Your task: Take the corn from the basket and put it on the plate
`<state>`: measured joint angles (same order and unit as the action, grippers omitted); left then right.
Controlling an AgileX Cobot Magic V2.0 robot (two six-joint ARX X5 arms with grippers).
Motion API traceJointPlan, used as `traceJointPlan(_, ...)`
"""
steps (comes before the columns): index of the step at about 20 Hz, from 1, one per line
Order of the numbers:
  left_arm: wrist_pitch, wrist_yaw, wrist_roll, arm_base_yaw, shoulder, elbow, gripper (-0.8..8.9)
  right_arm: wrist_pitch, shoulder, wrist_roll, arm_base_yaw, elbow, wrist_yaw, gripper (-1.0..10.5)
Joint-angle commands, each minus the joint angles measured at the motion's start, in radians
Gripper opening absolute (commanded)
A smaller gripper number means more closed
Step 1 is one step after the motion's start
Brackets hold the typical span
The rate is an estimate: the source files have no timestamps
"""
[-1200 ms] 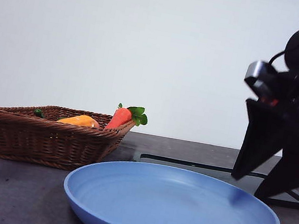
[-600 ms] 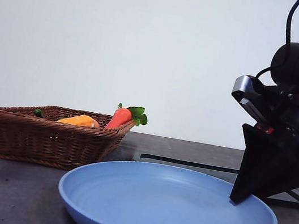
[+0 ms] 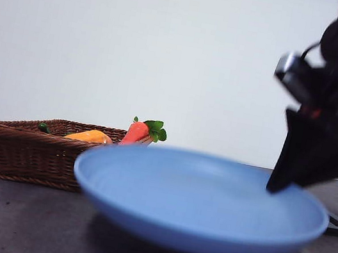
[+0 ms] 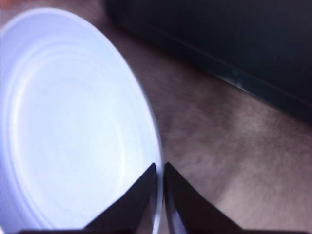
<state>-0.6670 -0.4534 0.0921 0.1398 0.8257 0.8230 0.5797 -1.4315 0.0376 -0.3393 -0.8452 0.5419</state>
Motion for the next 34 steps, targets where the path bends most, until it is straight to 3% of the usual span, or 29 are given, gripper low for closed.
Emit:
traceJointPlan(1, 0.013, 0.079, -0.027, 0.037, 0.096, 0.092, 4.03, 0.039, 0.066, 0.031, -0.002, -0.035, 0.008, 0.0)
traceJointPlan(12, 0.009, 0.357, -0.111, 0.190, 0.739, 0.537, 4.03, 0.143, 0.449, 0.107, 0.017, -0.086, -0.004, 0.0)
traceJointPlan(18, 0.023, 0.412, -0.156, 0.215, 0.993, 0.649, 4.03, 0.203, 0.552, 0.116, 0.018, -0.086, -0.080, 0.0)
traceJointPlan(24, 0.108, 0.436, -0.156, 0.215, 1.120, 0.656, 4.03, 0.224, 0.571, 0.116, 0.018, -0.086, -0.080, 0.0)
traceJointPlan(34, 0.161, 0.436, -0.159, 0.227, 1.161, 0.656, 4.03, 0.225, 0.571, 0.115, 0.017, -0.086, -0.106, 0.0)
